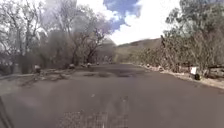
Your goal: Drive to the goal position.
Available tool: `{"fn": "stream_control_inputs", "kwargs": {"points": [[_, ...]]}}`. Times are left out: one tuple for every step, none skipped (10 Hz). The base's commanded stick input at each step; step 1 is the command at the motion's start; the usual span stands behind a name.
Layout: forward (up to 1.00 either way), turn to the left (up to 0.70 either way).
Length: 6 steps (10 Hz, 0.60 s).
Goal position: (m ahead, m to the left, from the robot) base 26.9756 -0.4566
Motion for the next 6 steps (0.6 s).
{"fn": "stream_control_inputs", "kwargs": {"points": [[0.7,0.0],[0.7,0.0],[0.7,0.0],[0.7,0.0],[0.7,0.0],[0.7,0.0]]}}
